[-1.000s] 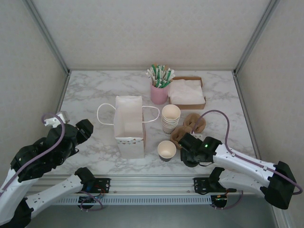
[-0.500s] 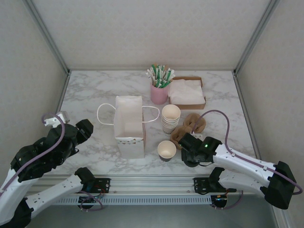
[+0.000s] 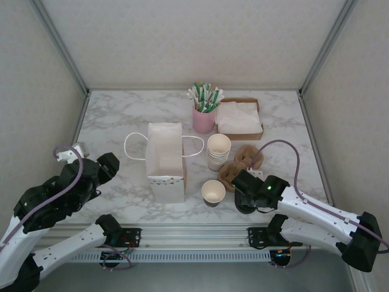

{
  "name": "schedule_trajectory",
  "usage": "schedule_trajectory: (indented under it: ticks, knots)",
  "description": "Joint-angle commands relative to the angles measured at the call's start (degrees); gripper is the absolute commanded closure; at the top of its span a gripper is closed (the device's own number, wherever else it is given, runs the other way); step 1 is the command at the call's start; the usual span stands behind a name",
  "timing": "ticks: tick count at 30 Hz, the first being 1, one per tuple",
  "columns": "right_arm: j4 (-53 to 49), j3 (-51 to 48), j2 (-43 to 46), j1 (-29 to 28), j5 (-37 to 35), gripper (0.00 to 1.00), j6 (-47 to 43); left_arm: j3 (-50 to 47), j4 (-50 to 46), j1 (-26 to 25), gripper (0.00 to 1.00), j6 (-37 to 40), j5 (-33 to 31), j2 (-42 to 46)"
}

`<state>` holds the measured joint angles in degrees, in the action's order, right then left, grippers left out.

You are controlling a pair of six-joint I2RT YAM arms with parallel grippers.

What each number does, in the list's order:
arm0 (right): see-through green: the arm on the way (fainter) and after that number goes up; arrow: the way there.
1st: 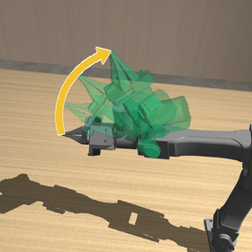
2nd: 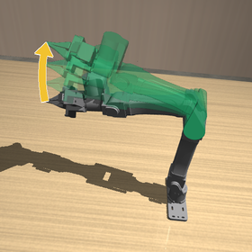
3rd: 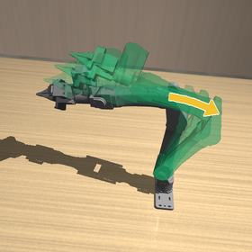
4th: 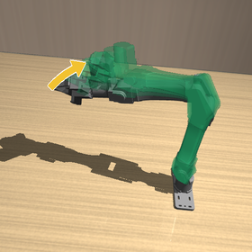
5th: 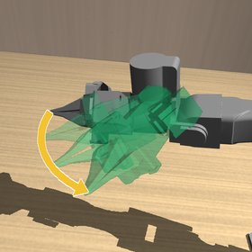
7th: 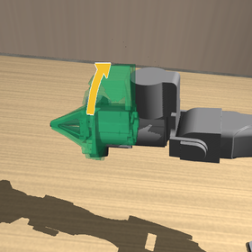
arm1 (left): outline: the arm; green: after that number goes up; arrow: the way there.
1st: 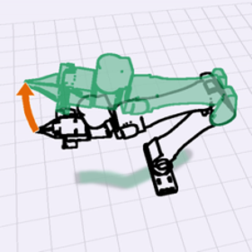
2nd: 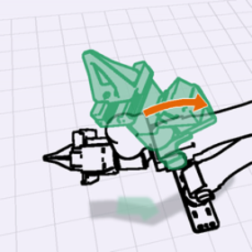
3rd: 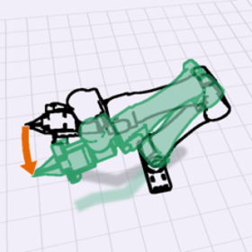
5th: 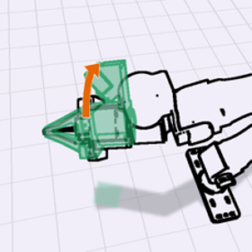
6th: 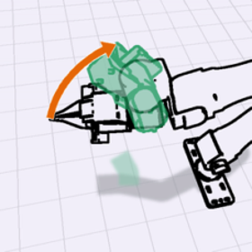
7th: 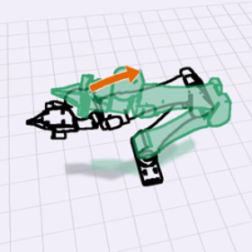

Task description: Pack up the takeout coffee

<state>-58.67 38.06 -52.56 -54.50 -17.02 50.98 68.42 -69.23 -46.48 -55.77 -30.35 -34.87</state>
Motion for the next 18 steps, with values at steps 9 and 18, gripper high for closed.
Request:
schedule_trajectory:
  ticks: [9, 18]
  knots:
    - [-9.5, 10.3, 1.5, 0.4, -4.6, 0.25, 0.8, -0.1, -0.5, -0.5, 0.33, -0.9, -0.8, -0.3]
    - [-9.9, 22.4, -0.9, 0.4, -1.9, 0.25, -12.8, -0.4, -0.6, -0.6, 0.33, -0.9, -0.8, -0.1]
